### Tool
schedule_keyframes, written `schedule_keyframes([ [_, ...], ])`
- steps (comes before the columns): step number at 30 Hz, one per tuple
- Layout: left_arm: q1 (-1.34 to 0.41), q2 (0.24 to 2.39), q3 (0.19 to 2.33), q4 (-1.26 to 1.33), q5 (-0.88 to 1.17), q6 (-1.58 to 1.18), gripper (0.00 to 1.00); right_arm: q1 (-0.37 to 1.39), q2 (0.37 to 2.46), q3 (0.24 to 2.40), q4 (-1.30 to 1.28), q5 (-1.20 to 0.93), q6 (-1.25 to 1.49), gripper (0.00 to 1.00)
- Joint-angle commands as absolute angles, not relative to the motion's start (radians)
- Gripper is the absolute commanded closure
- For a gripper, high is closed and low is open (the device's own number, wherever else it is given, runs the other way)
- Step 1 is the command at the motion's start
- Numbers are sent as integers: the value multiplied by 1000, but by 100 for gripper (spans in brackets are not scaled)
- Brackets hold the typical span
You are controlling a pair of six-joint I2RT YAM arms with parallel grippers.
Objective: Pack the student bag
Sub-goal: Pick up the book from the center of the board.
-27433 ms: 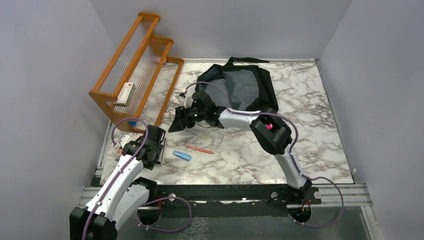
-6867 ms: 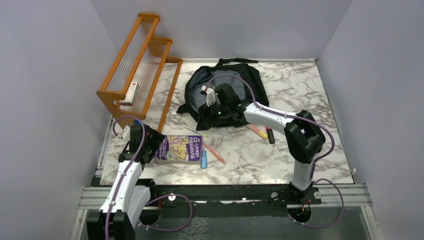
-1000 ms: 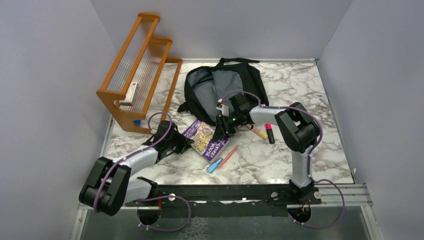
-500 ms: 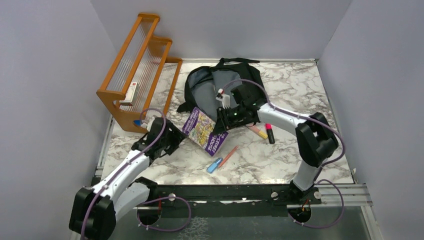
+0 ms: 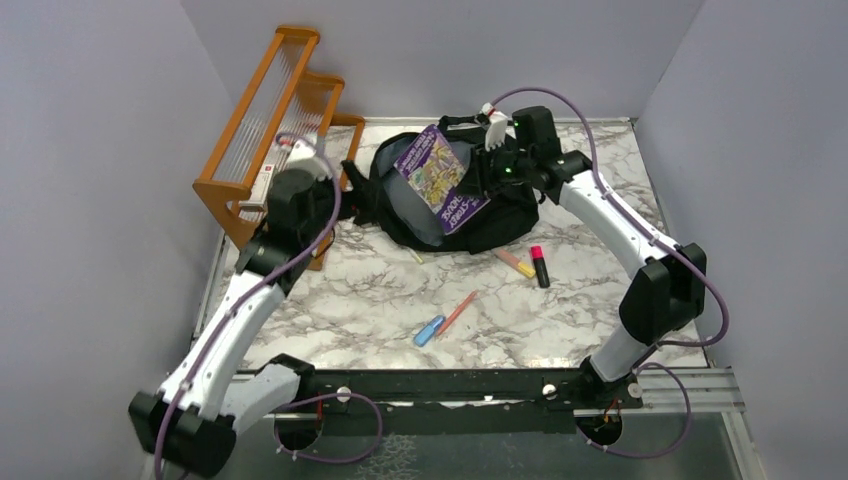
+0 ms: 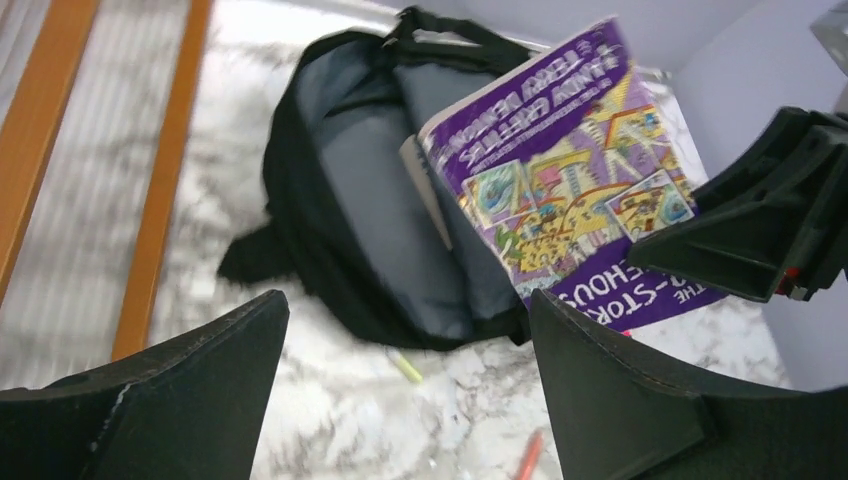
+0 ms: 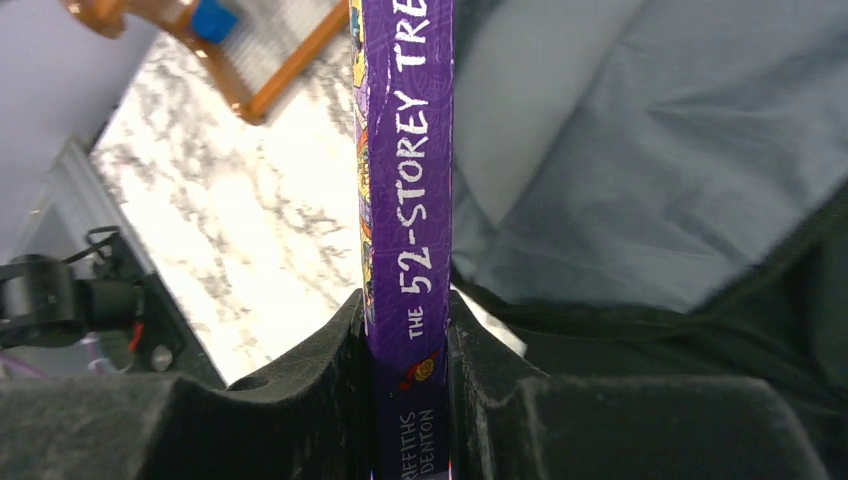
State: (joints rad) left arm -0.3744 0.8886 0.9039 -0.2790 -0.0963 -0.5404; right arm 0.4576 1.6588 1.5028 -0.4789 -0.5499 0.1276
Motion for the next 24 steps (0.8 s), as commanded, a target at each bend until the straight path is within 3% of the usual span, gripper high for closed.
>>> schedule_keyframes([
  [1, -303, 1135, 1140, -154, 270, -156, 10, 431, 1575, 1494, -454, -512, 10, 99],
  [5, -171, 1335, 1348, -141, 713, -70, 10, 424, 1548, 1464, -432, -522, -41, 99],
  [9, -131, 1450, 1486, -250, 1027, 64, 10, 418, 1538, 1434, -438, -690, -104, 99],
  [17, -140, 1409, 1339, -157, 1251, 16, 10, 418, 1529, 1386, -425, -1054, -192, 99],
  [24, -158, 1363, 1222, -143, 1303, -22, 12, 418, 1532, 1400, -464, -1194, -260, 99],
])
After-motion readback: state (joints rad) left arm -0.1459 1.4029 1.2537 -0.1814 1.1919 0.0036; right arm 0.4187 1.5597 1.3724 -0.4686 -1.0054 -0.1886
